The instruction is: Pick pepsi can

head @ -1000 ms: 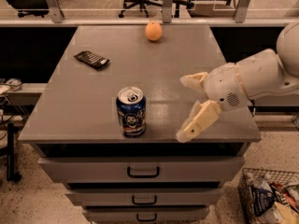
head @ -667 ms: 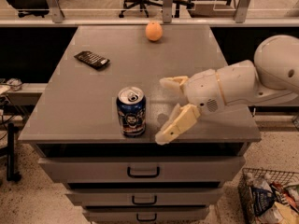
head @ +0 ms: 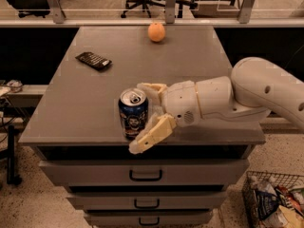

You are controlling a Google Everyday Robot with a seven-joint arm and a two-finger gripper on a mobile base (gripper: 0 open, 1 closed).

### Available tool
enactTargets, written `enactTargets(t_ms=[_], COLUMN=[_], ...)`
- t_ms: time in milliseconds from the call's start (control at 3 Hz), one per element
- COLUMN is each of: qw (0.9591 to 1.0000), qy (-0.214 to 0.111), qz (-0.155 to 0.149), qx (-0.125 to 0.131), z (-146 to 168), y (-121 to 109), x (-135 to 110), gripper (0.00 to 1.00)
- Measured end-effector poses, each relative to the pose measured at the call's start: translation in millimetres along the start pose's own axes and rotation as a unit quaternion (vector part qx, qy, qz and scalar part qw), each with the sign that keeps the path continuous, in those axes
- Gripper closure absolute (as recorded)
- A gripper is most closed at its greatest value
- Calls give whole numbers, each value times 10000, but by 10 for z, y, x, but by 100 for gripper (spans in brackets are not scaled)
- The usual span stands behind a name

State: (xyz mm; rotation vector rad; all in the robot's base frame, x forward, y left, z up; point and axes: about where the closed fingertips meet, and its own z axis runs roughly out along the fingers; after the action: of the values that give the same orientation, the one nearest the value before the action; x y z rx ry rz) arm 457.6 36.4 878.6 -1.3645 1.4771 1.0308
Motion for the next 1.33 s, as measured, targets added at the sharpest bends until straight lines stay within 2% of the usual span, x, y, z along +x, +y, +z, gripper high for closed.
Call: enactTargets(t_ms=[333,667,1000,1333], qw=[9997,9991,9990,9984], qy=[-252,-402,-430,-406], qz=[77,119,59,-88], qx=[-11,19,124,379], z=[145,213,165,-50], y=[7,-26,-117,-301], x=[5,2,-43,-104], gripper=[17,41,65,87])
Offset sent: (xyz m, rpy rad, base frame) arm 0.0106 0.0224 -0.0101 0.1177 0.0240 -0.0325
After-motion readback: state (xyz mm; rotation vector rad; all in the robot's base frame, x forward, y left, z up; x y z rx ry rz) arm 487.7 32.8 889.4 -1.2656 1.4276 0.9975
